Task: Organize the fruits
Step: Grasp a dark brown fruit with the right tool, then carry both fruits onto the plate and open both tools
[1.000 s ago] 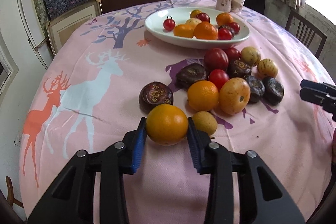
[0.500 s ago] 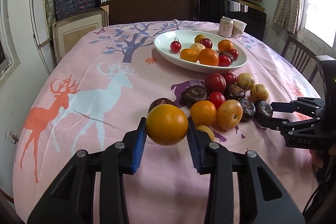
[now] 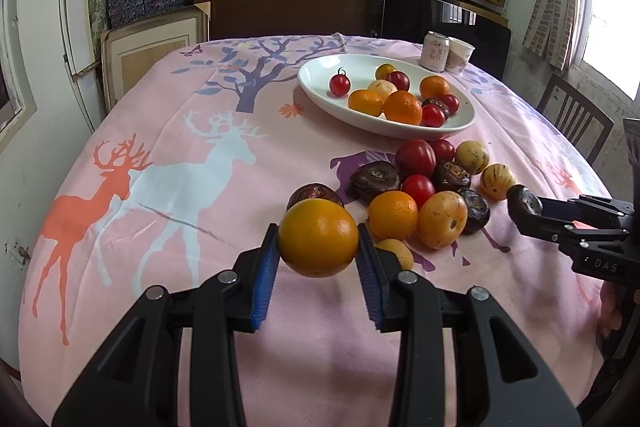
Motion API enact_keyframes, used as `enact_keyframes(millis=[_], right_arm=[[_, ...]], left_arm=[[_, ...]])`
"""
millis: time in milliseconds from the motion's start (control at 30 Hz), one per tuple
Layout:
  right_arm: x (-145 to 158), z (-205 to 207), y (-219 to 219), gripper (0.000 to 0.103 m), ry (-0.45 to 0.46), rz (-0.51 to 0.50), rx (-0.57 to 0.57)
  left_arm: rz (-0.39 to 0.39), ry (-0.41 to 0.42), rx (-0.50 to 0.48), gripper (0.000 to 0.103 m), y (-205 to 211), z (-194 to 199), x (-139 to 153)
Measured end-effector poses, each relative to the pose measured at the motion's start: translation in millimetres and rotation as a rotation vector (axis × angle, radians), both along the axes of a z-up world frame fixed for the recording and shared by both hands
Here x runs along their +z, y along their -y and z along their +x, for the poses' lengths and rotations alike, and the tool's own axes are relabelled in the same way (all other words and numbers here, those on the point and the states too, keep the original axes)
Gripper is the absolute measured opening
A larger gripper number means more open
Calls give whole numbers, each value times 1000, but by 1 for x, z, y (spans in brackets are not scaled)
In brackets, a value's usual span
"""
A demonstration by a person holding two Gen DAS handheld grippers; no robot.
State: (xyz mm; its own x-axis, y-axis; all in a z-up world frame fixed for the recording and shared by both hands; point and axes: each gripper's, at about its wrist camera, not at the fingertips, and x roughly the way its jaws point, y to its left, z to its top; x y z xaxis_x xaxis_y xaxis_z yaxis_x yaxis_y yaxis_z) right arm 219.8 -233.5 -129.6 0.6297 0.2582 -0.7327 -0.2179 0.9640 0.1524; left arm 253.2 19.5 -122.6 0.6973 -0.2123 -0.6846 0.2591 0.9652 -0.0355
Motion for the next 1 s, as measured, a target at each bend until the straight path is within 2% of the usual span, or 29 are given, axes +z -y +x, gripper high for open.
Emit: enact_keyframes(millis=[300,500,633,800,1000], right_arm=[[32,-13,40,42,79,40,-47],[63,6,65,42,142,59,-72],[83,34,67,42,178,68,-72],[94,89,50,42,181,63,-26],[71,164,37,42,106,90,-7]], left_arm=[[18,9,-40,37,9,-4,7],[-29,4,-87,37,26,11,42],[-58,7,-117,37,48,43,68],[-86,-6,-114,37,74,100,80],[-123,-111,-41,37,88,181,51]])
